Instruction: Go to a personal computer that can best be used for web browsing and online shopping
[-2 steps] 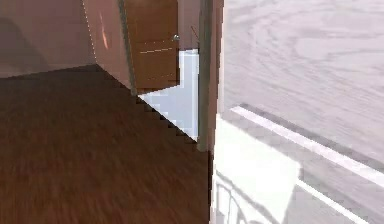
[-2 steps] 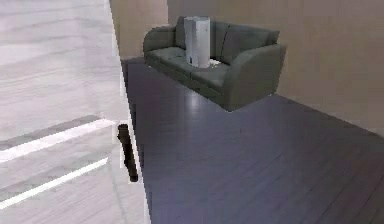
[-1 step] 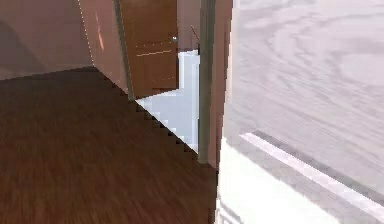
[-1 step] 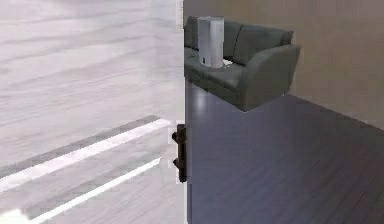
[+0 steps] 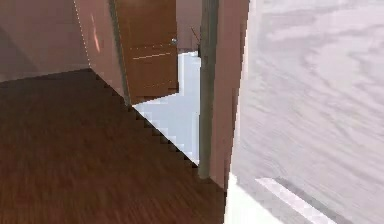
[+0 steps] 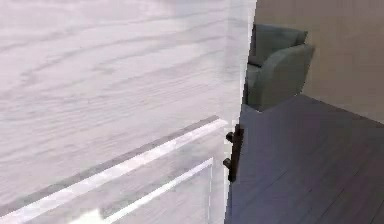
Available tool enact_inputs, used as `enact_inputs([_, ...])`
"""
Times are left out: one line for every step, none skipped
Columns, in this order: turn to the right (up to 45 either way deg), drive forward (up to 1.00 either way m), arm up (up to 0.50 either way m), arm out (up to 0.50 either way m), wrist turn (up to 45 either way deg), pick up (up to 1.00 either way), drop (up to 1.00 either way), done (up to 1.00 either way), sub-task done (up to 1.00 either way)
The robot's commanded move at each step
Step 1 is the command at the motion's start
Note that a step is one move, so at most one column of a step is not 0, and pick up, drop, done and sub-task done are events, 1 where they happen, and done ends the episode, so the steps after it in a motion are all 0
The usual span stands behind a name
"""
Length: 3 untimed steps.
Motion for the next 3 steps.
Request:
enact_inputs([-45.0, 0.0, 0.0, 0.0, 0.0, 0.0, 0.0, 0.0, 0.0])
enact_inputs([-45.0, 0.0, 0.0, 0.0, 0.0, 0.0, 0.0, 0.0, 0.0])
enact_inputs([-27.0, 0.0, 0.0, 0.0, 0.0, 0.0, 0.0, 0.0, 0.0])
